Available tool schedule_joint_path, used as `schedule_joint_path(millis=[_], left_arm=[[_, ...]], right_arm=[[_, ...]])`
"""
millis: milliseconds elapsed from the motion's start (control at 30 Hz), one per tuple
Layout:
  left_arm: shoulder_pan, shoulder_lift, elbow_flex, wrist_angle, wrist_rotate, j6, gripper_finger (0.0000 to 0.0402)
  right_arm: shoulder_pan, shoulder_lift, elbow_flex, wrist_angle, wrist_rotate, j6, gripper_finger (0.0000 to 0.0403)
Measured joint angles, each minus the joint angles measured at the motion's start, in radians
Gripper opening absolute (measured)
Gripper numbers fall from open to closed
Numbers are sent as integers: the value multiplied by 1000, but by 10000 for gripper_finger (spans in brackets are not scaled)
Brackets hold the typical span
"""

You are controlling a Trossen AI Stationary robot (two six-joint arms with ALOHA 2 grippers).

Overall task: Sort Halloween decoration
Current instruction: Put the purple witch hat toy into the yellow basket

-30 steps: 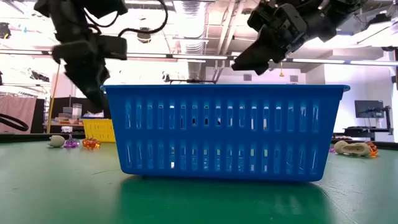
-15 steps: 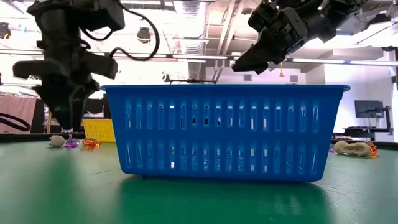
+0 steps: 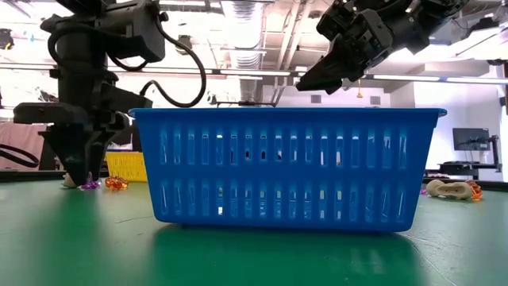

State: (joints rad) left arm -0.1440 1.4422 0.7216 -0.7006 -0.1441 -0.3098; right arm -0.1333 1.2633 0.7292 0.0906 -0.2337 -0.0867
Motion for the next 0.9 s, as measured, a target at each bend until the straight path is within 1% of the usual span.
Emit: schedule_joint_path(millis=[133,367,400,500,667,733,767,800,900], left_arm=[[0,0,0,0,5,16,116],[0,0,0,3,6,35,16],[0,-2,0,2,6,36,9],[0,-19,0,8,6,47,6],[6,-102,20,1,-10,81,2],[14,-151,44,4,-46,111,1],[20,-177,57,8,-82,134,1],[26,-200,67,16,-133,156,1],[77,-261,82,53,-335,224,1]], right_arm=[[0,0,0,0,0,-1,153],[0,0,0,0,0,-1,153],[0,0,0,0,0,-1,153],[0,0,0,0,0,-1,153],[0,0,0,0,0,-1,153],[0,0,0,0,0,-1,153],[0,0,0,1,0,-1,153],[0,1,0,4,0,-1,153],[0,1,0,20,0,-1,153]])
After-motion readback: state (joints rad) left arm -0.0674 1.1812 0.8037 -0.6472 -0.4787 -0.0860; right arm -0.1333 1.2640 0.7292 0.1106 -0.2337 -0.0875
